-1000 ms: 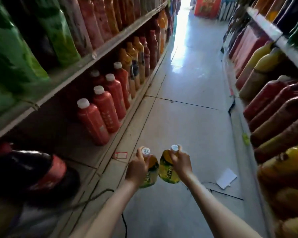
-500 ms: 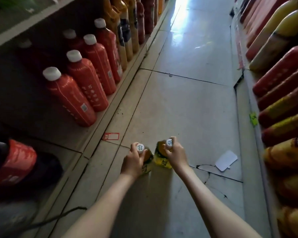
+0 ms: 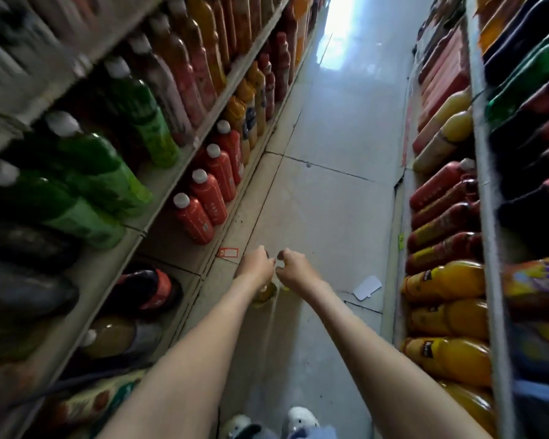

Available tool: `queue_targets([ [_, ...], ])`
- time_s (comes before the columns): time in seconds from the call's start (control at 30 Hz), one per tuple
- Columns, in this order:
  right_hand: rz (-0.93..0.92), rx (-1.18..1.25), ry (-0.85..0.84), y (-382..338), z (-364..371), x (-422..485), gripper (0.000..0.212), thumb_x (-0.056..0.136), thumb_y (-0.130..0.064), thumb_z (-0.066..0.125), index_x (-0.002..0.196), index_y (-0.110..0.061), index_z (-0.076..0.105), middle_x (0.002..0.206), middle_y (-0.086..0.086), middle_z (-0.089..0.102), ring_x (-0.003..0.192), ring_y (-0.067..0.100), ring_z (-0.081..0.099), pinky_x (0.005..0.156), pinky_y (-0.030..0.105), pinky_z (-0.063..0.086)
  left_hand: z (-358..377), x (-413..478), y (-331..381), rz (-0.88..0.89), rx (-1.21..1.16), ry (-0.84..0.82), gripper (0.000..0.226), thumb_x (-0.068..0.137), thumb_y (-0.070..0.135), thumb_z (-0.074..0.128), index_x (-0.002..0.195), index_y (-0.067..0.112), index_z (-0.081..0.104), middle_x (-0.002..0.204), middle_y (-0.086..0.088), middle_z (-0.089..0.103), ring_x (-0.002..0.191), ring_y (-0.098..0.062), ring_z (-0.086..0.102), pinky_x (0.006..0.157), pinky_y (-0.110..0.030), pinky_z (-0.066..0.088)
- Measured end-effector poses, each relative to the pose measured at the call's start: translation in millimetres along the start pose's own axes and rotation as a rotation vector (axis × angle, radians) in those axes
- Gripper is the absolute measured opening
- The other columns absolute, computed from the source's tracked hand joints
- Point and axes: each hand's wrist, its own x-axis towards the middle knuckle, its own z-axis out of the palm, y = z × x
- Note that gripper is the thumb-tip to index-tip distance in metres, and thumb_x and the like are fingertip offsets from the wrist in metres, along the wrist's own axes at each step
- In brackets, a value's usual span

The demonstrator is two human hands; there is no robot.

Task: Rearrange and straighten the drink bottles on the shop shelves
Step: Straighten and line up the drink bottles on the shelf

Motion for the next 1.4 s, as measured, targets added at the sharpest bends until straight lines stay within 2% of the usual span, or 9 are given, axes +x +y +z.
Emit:
queue_targets([
  [0.2, -0.219, -0.075, 0.005, -145.3, -116.0, -110.3, 0.020, 0.087, -0.011, 0.051, 0.103, -0.004, 0.061, 0.106, 0.016, 0.065, 0.099, 0.031, 0.060, 0.081, 0.037, 0.051, -165.5, -115.5, 51.2, 0.066, 0.040, 0.122, 0.023, 0.092, 0.019, 0.045, 0.104, 0.010, 0.062, 0.107, -0.013, 0.064, 0.099, -0.031, 0.060, 0.078, -0.034, 0.046],
  [0.43, -0.472, -0.211, -0.116, -270.2, -204.5, -227.7, 0.024, 0.087, -0.015, 0.056, 0.108, -0.008, 0.063, 0.106, 0.011, 0.066, 0.099, 0.027, 0.062, 0.076, 0.025, 0.045, -307.2, -256.1, 68.0, 0.106, -0.036, 0.322, 0.018, 0.093, 0.015, 0.046, 0.106, 0.009, 0.058, 0.106, -0.014, 0.064, 0.100, -0.031, 0.060, 0.082, -0.034, 0.047],
  [0.53, -0.625, -0.238, -0.184, -319.1, -221.9, -274.8, 0.024, 0.090, -0.011, 0.053, 0.112, -0.005, 0.063, 0.107, 0.014, 0.066, 0.100, 0.028, 0.063, 0.080, 0.028, 0.048, -355.9, -320.2, 53.6, 0.118, -0.040, 0.416, 0.018, 0.090, 0.015, 0.053, 0.106, 0.010, 0.058, 0.105, -0.014, 0.066, 0.101, -0.031, 0.061, 0.078, -0.033, 0.046],
  [0.67, -0.939, -0.354, -0.225, -378.2, -232.3, -333.7, 0.027, 0.095, -0.010, 0.049, 0.118, -0.009, 0.063, 0.116, 0.009, 0.065, 0.108, 0.022, 0.058, 0.078, 0.013, 0.036, -401.1, -404.7, 28.4, 0.090, -0.056, 0.553, 0.024, 0.090, 0.028, 0.055, 0.108, 0.012, 0.056, 0.100, -0.014, 0.066, 0.096, -0.033, 0.061, 0.068, -0.031, 0.041],
  [0.87, -1.371, -0.491, -0.239, -472.7, -231.1, -445.0, 0.027, 0.091, -0.007, 0.053, 0.115, -0.010, 0.066, 0.112, 0.005, 0.066, 0.103, 0.019, 0.060, 0.090, 0.028, 0.044, -459.3, -550.5, -6.6, 0.098, -0.090, 0.850, 0.011, 0.088, 0.021, 0.060, 0.097, 0.014, 0.057, 0.097, -0.013, 0.068, 0.095, -0.031, 0.062, 0.068, -0.032, 0.041],
  [0.93, -1.446, -0.495, -0.261, -494.0, -234.5, -481.7, 0.026, 0.092, -0.009, 0.053, 0.113, -0.014, 0.066, 0.103, -0.004, 0.066, 0.093, 0.009, 0.061, 0.082, 0.021, 0.046, -472.3, -594.3, -13.3, 0.068, -0.056, 0.889, 0.012, 0.087, 0.024, 0.061, 0.096, 0.018, 0.055, 0.094, -0.008, 0.067, 0.092, -0.028, 0.063, 0.069, -0.034, 0.045],
  [1.07, -1.666, -0.474, -0.361, -543.3, -223.7, -577.4, 0.027, 0.094, -0.011, 0.051, 0.112, -0.025, 0.066, 0.097, -0.020, 0.063, 0.083, -0.012, 0.056, 0.072, 0.003, 0.041, -496.8, -708.4, -49.5, -0.040, -0.031, 1.043, 0.015, 0.088, 0.032, 0.061, 0.100, 0.028, 0.054, 0.086, 0.007, 0.062, 0.084, -0.015, 0.062, 0.074, -0.031, 0.050],
  [1.2, -1.982, -0.360, -0.303, -587.2, -209.3, -679.7, 0.022, 0.093, -0.020, 0.054, 0.109, -0.029, 0.066, 0.092, -0.026, 0.062, 0.087, -0.009, 0.058, 0.073, 0.011, 0.046, -516.0, -813.7, -97.2, -0.140, 0.007, 1.257, 0.015, 0.087, 0.038, 0.061, 0.100, 0.031, 0.056, 0.082, 0.015, 0.064, 0.077, 0.000, 0.062, 0.067, -0.016, 0.048],
  [1.4, -2.178, 0.059, -0.086, -674.7, -166.6, -802.1, 0.027, 0.090, -0.016, 0.058, 0.116, -0.021, 0.061, 0.100, -0.009, 0.064, 0.083, 0.000, 0.057, 0.074, 0.008, 0.043, -538.1, -936.9, -160.7, -0.272, 0.149, 1.553, 0.013, 0.089, 0.034, 0.059, 0.101, 0.029, 0.060, 0.083, 0.019, 0.061, 0.074, 0.008, 0.056, 0.062, -0.003, 0.042],
])
